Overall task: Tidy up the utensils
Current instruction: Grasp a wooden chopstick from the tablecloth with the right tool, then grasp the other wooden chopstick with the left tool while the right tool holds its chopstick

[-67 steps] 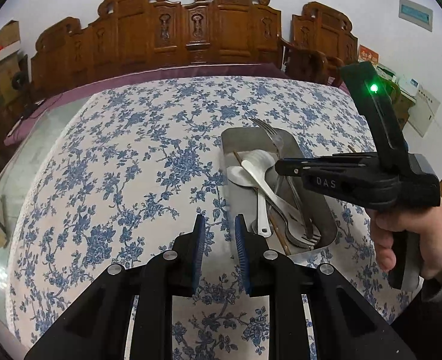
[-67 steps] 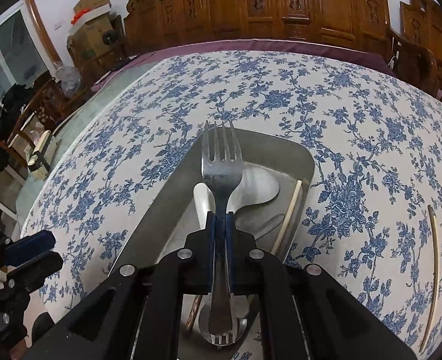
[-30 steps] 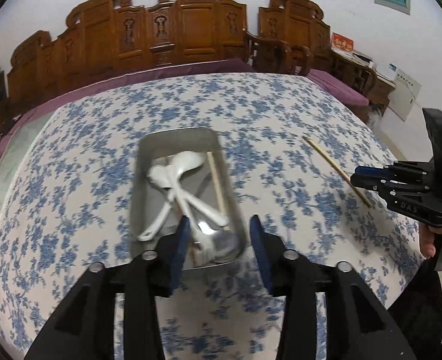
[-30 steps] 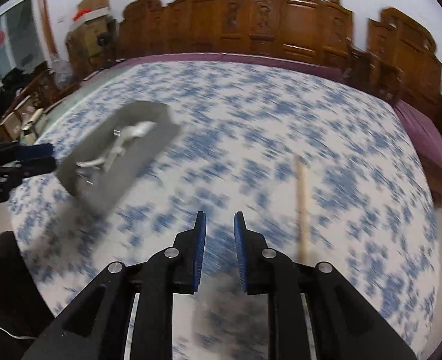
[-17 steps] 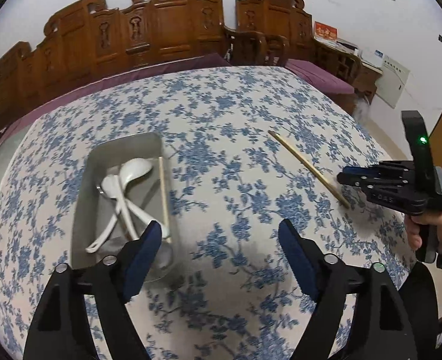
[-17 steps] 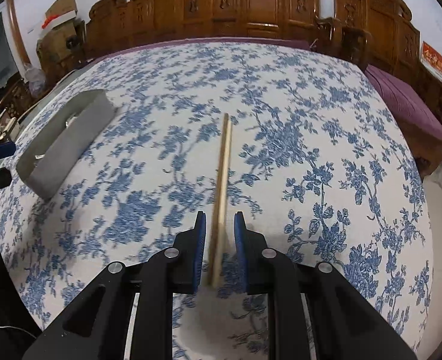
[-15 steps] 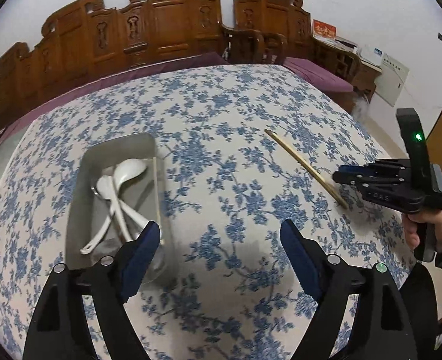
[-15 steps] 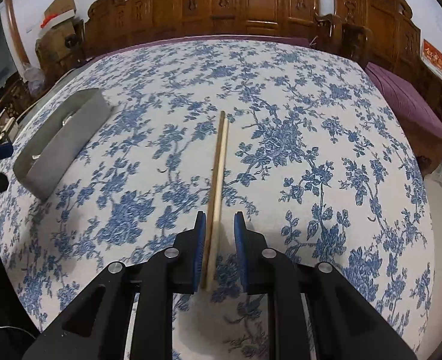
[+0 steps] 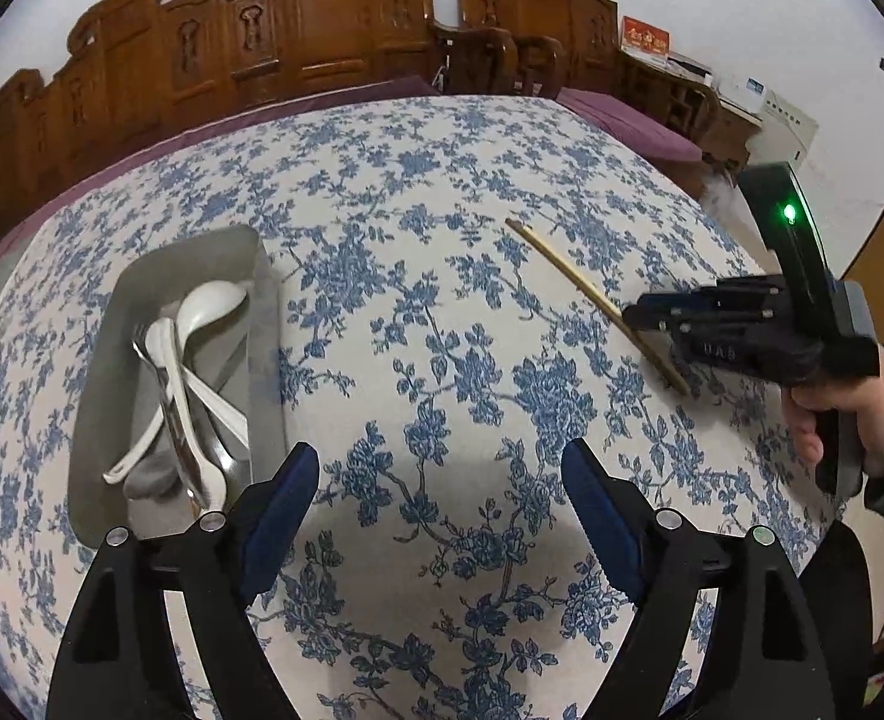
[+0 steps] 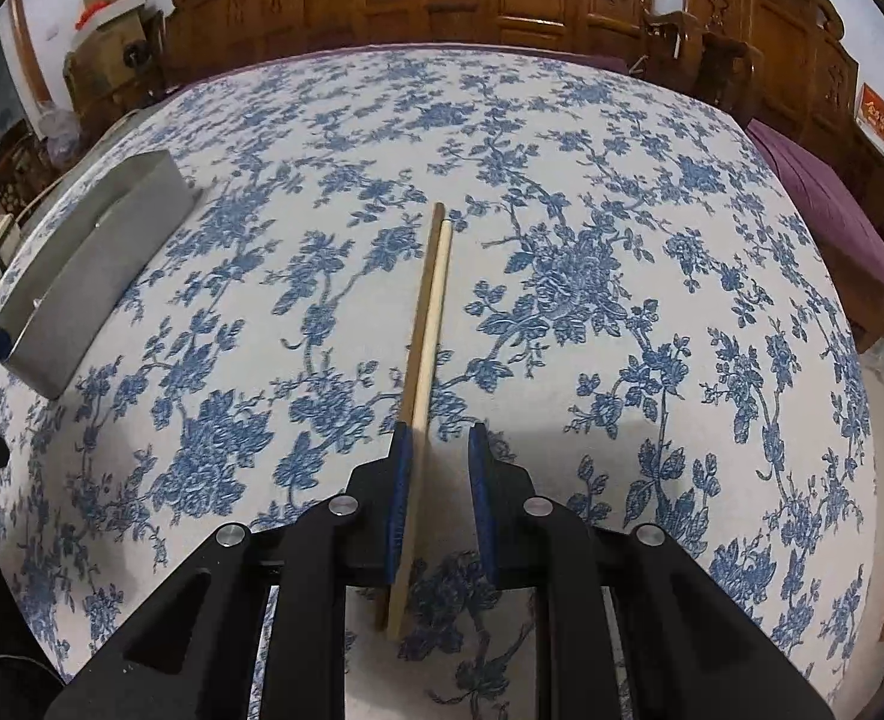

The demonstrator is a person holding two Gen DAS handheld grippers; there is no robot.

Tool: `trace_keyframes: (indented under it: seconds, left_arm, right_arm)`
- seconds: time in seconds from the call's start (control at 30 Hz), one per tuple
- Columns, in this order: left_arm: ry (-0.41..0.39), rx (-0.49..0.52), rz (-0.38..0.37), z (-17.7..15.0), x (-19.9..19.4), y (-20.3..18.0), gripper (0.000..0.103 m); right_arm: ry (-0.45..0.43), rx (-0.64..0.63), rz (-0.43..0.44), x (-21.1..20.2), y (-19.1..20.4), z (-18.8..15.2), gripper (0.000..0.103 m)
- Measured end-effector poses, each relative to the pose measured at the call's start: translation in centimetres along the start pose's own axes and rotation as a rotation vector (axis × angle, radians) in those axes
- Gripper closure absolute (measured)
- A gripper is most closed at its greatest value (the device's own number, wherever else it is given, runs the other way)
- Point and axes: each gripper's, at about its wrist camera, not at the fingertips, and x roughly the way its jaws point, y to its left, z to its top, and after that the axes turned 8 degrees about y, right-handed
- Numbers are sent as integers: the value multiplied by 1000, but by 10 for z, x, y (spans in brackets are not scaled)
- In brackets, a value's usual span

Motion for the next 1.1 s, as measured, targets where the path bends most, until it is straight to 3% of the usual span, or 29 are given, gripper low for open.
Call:
trace_keyframes:
  seconds: [0.27,0.4,0.43,0.47,0.77,1.1]
  left_arm:
    - [14,7,3,0,6,-7,23]
    - [22,19,8,2,10,-14,23]
    - [24,21,8,3,11,-17,23]
    - [26,23,9,4,12,-18,23]
    - [37,43,24,28,30,-43,23]
    - [70,59,42,69,71,-85,23]
  right_arm:
    - [24,-16,-12,6,-1,8,82]
    - [35,-47,-59,8,7,11,82]
    - [36,-39,-48,8,5,11,85]
    - [35,-34,-47,8,3,10,97]
    - [-19,44,24,-15,-23,-18,97]
    - [-45,65,10,-24,-46,-36,97]
